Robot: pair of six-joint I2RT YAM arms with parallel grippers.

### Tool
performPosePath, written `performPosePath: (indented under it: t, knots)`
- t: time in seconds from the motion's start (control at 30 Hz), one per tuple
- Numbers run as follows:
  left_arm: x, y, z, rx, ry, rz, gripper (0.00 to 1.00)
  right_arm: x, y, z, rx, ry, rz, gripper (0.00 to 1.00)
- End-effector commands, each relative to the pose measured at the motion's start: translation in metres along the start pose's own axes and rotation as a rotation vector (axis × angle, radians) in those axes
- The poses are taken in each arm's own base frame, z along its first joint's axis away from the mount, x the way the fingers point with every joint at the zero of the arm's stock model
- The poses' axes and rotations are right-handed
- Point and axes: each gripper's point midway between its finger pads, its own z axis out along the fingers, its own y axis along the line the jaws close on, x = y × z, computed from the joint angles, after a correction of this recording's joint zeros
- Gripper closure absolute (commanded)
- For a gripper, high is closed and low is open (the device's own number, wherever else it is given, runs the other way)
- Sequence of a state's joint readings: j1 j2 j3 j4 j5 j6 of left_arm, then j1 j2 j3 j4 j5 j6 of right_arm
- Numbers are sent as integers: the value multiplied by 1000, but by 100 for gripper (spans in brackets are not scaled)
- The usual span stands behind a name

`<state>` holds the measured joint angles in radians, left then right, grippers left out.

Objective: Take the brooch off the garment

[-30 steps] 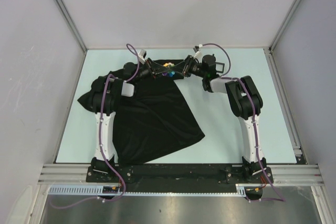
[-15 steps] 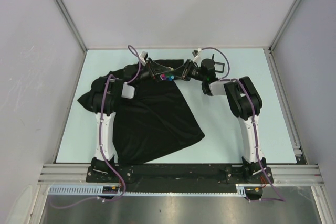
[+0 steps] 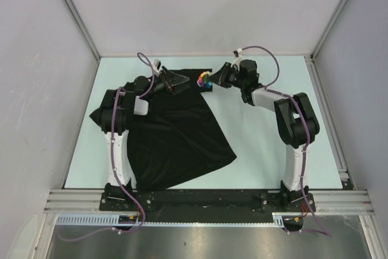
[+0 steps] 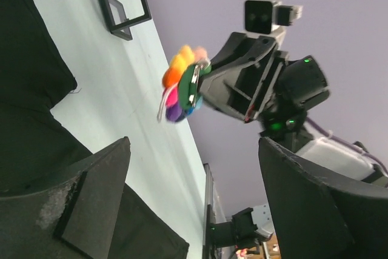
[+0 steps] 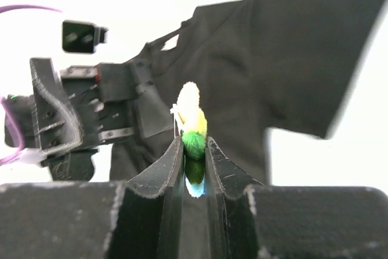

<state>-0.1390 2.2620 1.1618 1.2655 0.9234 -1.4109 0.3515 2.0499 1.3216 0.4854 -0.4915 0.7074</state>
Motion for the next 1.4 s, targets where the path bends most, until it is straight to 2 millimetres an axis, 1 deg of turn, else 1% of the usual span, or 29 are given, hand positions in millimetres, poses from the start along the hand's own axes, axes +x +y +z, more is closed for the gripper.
performPosePath:
  t: [0.0, 0.03, 0.07, 0.1, 0.13, 0.17, 0.23, 0.3, 0.37, 0.47, 0.5, 0.53, 0.6, 0.63, 0.73, 0.77, 0.8, 0.87, 0.93, 1.0, 1.03, 1.07, 1.1, 1.13, 1.17, 1.2, 1.23, 1.33, 1.37]
  knots:
    - [-9, -35, 4, 53, -21, 195, 10, -32, -11, -32, 225, -71, -160, 100]
    - [-8, -32, 5, 37, -21, 185, 10, -39, -14, -39, 266, -84, -208, 100]
    - [-8, -32, 6, 35, -17, 193, 10, -51, -24, -49, 349, -123, -229, 100]
    - [-5, -32, 10, 35, -12, 204, 10, -61, -22, -64, 401, -144, -244, 100]
    - [-3, -30, 13, 26, -5, 199, 10, -68, -27, -74, 458, -165, -268, 100]
    - [-3, -33, 16, 28, 1, 209, 10, -84, -40, -89, 559, -221, -274, 100]
    - [3, -28, 24, 0, 21, 215, 10, -94, -48, -114, 659, -250, -274, 100]
    - [6, -30, 32, -3, 30, 258, 10, -111, -58, -136, 733, -305, -267, 100]
    - [8, -34, 39, -19, 45, 274, 11, -108, -77, -154, 810, -304, -237, 100]
    - [13, -31, 49, -79, 65, 326, 12, -123, -98, -179, 917, -327, -294, 100]
    - [20, -20, 51, -128, 91, 339, 12, -128, -107, -188, 955, -337, -301, 100]
    - [15, -21, 55, -148, 77, 365, 12, -131, -113, -193, 978, -344, -300, 100]
    - [21, -22, 60, -170, 93, 404, 12, -137, -123, -200, 990, -355, -287, 100]
    - [19, -26, 62, -169, 87, 421, 12, -139, -132, -203, 1005, -354, -274, 100]
    - [24, -29, 69, -163, 96, 438, 12, -152, -138, -204, 1032, -384, -259, 100]
    - [27, -29, 71, -160, 101, 436, 12, -150, -146, -198, 1038, -373, -251, 100]
    - [29, -27, 72, -160, 107, 436, 12, -156, -145, -194, 1031, -388, -245, 100]
    - [31, -31, 77, -149, 114, 450, 13, -152, -155, -185, 1037, -365, -233, 100]
    - [35, -32, 80, -143, 124, 458, 15, -150, -151, -177, 1003, -350, -231, 100]
    - [40, -37, 84, -118, 141, 457, 21, -150, -139, -176, 955, -332, -227, 100]
    - [39, -38, 87, -111, 143, 454, 23, -140, -125, -163, 828, -246, -255, 100]
    - [40, -40, 88, -108, 147, 444, 25, -139, -115, -161, 748, -214, -279, 100]
    - [42, -40, 88, -101, 159, 436, 30, -139, -96, -158, 654, -193, -319, 100]
    - [41, -47, 90, -88, 158, 441, 31, -127, -85, -150, 558, -138, -394, 100]
    - [41, -51, 90, -78, 158, 446, 31, -116, -77, -143, 519, -104, -428, 100]
    - [41, -54, 89, -74, 160, 457, 30, -115, -68, -137, 472, -102, -481, 100]
    - [39, -62, 88, -71, 154, 475, 29, -104, -57, -127, 385, -67, -518, 100]
    - [35, -59, 81, -135, 144, 550, 28, -78, -49, -107, 278, 8, -566, 100]
    - [31, -63, 78, -145, 140, 605, 28, -73, -49, -104, 271, 14, -584, 100]
